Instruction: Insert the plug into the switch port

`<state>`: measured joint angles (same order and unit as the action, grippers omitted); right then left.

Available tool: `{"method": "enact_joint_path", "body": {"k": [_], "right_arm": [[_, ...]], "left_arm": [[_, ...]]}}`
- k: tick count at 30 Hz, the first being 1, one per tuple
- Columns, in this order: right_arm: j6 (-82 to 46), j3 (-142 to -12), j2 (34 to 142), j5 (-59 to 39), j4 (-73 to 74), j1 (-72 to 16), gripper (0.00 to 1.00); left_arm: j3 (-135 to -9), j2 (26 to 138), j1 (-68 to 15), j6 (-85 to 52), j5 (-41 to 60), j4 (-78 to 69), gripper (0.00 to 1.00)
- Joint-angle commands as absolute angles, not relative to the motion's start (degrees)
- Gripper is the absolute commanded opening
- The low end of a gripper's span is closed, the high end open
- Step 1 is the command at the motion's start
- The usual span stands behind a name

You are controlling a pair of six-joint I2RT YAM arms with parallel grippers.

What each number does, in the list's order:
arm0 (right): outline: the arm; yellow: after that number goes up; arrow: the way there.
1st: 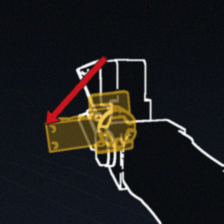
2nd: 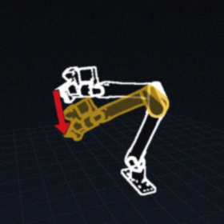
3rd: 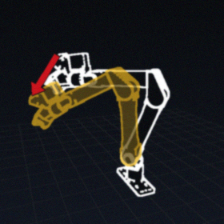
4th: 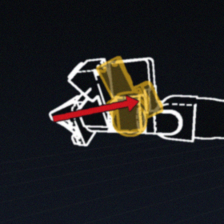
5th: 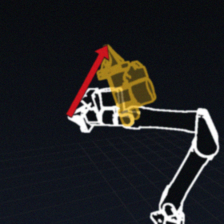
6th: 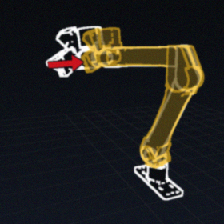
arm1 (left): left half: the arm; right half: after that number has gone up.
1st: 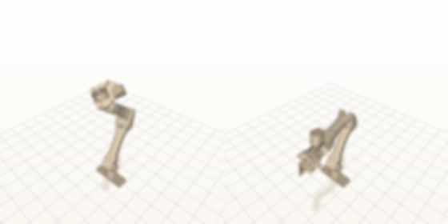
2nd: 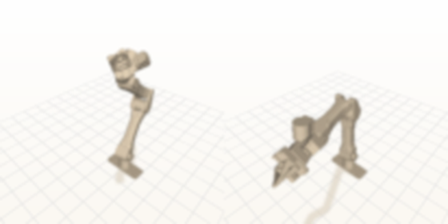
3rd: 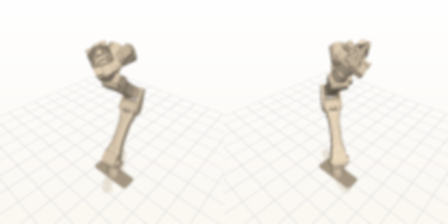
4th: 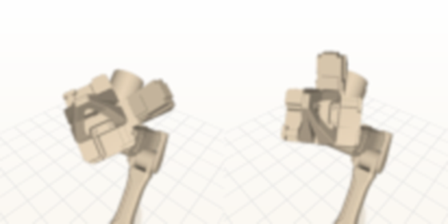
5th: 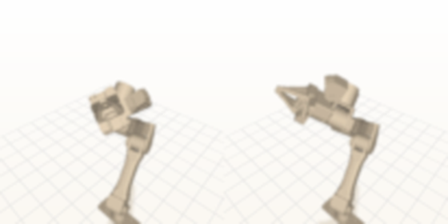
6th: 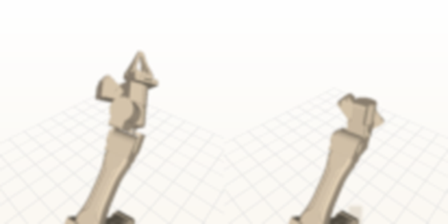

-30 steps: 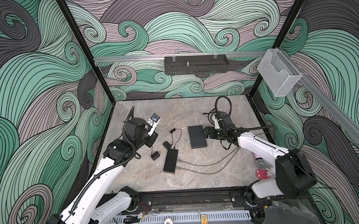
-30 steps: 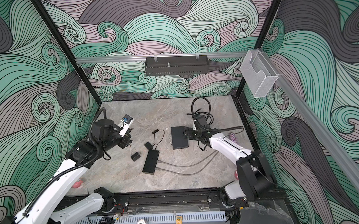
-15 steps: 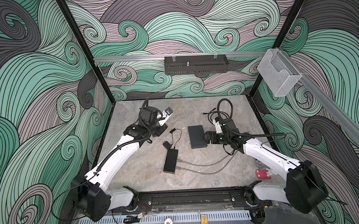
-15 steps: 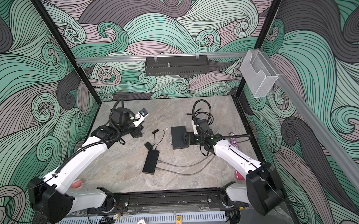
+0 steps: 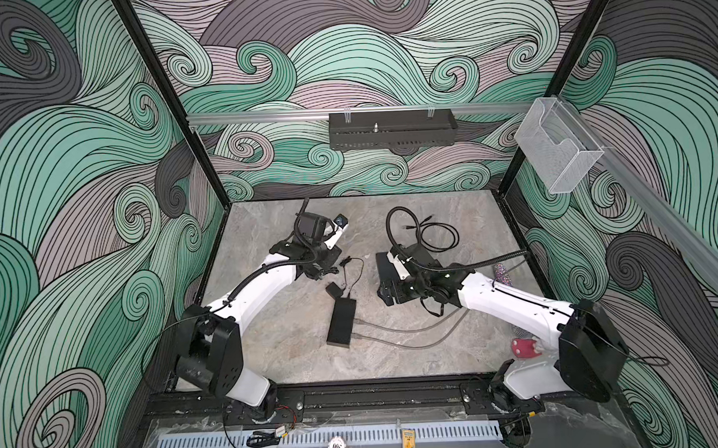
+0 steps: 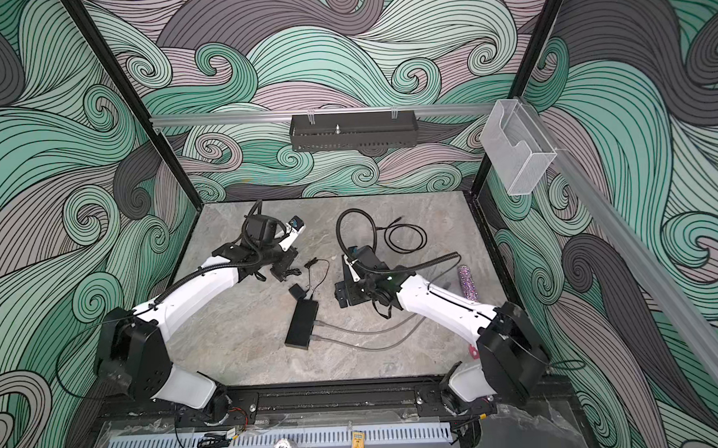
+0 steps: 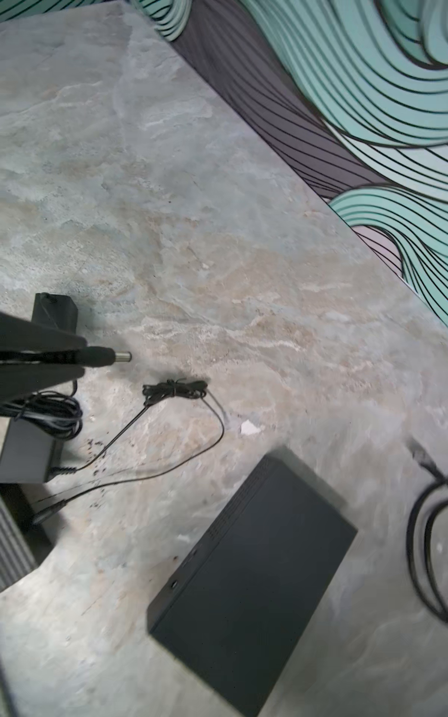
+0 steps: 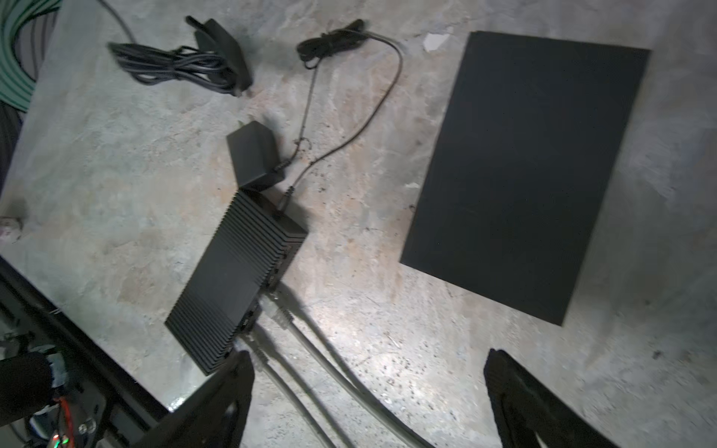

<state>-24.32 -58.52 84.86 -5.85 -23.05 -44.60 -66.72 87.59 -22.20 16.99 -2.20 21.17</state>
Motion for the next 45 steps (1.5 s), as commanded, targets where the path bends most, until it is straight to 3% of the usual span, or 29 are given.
{"method": "enact_joint_path", "body": {"k": [1, 5, 10, 16, 30, 45], "right_arm": [[-29.81, -64.29, 90.53, -9.41, -22.55, -46.47, 0.91], [-31.14, -71.57, 98.31, -8.46, -22.45, -47.00, 0.78], [-24.03, -83.20, 110.20, -7.57, -25.47, -48.65, 0.56], [-20.65, -90.98, 120.58, -8.64, -24.68, -49.04, 0.55], [-24.12, -97.23, 129.04, -13.32, -24.06, -51.72, 0.53], [-32.90, -105.47, 136.79, -17.05, -20.92, -60.44, 0.51]], "left_arm": [[-68.99, 87.23, -16.51, 5.79, -4.66, 19.99, 0.00], [-68.66, 84.94, -13.06, 1.33, -3.35, 17.33, 0.00], [-69.20, 81.91, -9.46, -1.08, 1.85, 16.01, 0.00], [-69.30, 81.91, -3.35, -4.11, 11.72, 14.42, 0.00], [-69.61, 83.07, -0.18, -5.43, 14.60, 14.40, 0.00], [-69.08, 81.87, 0.53, -5.27, 15.02, 14.15, 0.00]]}}
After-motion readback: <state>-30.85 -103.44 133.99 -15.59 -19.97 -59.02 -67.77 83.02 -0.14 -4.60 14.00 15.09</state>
